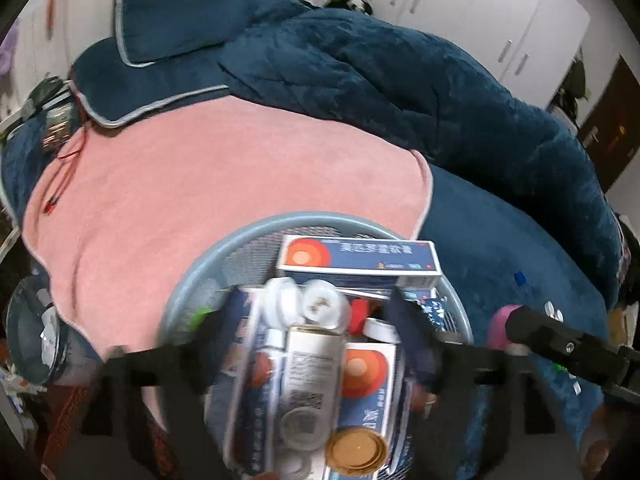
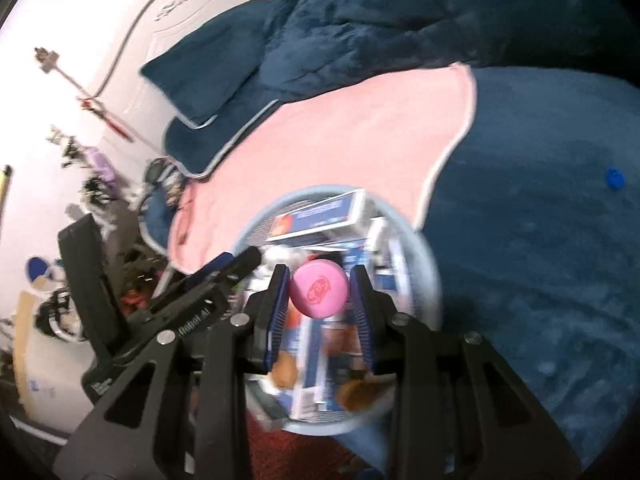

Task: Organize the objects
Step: 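Carry both caps over the basket and open both tools to drop them, then move the right tool back to the caps and close it on a white printed cap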

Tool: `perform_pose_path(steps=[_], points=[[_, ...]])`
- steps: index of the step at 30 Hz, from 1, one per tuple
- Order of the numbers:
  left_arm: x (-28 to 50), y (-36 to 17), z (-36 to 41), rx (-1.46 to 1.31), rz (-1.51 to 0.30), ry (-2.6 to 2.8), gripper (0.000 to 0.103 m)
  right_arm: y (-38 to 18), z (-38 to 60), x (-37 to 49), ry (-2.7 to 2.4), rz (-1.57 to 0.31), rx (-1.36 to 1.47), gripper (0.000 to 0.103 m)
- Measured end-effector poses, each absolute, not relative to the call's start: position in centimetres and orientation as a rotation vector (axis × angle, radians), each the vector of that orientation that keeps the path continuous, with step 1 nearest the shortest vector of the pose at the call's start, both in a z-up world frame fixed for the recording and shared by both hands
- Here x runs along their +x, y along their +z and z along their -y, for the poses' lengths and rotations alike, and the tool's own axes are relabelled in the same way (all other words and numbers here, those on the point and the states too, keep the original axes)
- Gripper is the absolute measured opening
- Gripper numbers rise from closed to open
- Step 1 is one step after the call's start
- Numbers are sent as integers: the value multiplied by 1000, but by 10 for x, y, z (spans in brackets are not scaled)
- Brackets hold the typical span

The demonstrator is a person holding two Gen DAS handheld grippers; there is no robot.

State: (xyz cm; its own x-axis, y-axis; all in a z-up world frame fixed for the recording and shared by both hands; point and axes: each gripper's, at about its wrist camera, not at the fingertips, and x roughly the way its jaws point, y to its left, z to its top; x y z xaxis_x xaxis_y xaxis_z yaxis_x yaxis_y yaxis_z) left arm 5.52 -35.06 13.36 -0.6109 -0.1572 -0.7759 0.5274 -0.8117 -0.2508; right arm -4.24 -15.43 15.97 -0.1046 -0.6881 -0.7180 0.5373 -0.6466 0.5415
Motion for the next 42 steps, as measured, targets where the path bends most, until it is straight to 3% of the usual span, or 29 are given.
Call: perform_pose_path(steps=[2, 4, 7, 15, 29, 42], points=[[64, 138, 354, 1071, -655, -2403, 93, 159, 154, -42, -1844, 206, 1323, 49], [75, 143, 356, 1038, -627, -2365, 100, 162, 149, -41, -1871, 214, 1309, 80], [82, 147, 353, 1025, -561, -2330, 101, 166, 136, -42, -1926, 234, 1303, 91], [83, 154, 325, 1082, -401, -2337, 102, 163, 97, -46, -2113, 86, 1335, 103], [49, 164, 244, 1144, -301, -2462, 102, 167, 15, -47, -2250, 20, 1366, 103], [-8, 144, 125, 1318, -161, -2626, 102, 122, -168, -77, -2479, 201, 1609, 103]])
